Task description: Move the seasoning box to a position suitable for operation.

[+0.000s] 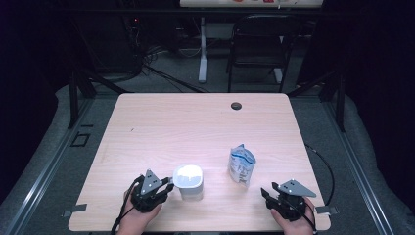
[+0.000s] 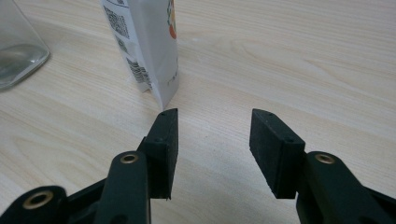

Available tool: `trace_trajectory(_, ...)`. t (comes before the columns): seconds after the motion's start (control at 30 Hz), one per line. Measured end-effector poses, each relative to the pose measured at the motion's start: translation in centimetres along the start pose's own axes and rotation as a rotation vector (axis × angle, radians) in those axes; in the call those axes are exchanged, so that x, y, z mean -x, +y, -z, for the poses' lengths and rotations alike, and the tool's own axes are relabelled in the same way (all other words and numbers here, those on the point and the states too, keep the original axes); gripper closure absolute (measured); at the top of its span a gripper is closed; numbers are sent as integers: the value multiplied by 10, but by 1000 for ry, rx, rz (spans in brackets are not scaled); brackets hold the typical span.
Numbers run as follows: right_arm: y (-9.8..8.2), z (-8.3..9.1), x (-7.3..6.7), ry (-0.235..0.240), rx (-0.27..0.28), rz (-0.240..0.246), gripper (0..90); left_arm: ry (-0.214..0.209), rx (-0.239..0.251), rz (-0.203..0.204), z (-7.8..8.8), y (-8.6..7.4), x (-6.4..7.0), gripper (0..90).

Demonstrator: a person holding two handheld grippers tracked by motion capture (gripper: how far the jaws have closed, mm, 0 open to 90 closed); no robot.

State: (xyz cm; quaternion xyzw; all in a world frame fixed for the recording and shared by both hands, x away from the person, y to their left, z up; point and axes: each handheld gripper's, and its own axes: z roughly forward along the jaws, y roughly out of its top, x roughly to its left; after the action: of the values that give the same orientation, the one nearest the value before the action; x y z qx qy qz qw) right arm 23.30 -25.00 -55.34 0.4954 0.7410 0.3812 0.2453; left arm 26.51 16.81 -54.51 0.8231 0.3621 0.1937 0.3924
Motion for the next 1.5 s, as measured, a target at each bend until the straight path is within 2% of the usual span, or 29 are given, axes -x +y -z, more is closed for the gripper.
trace_trajectory(0.13,0,-1,1,-3,0,-4,525,-21,13,21,3,1,-2,697)
trace_trajectory(0.3,-1,-1,1,-3,-1,-4,525,-27,20,16,9,3,-1,661)
trace_trajectory(0.5,0,-1,1,-1,2,-8,525,-54,28,32,17,4,-6,633)
trace_trajectory(0.57,0,-1,1,0,2,-8,525,-78,65,44,25,6,-9,621)
trace_trajectory(0.77,0,-1,1,2,1,-4,525,-64,102,59,36,9,-15,623)
trace_trajectory(0.83,1,-1,1,3,0,-2,525,-59,104,65,37,10,-17,627)
trace_trajectory(0.93,1,0,0,8,7,3,525,-48,102,99,40,11,-23,628)
trace_trajectory(1.17,4,2,-3,14,23,12,533,-51,103,116,42,13,-28,610)
trace_trajectory(1.23,5,4,-6,25,36,7,558,-51,90,113,42,14,-29,584)
trace_trajectory(1.37,8,7,-9,33,40,18,581,-42,94,123,43,15,-31,549)
trace_trajectory(1.5,11,10,-17,69,50,30,633,-44,105,151,45,17,-35,550)
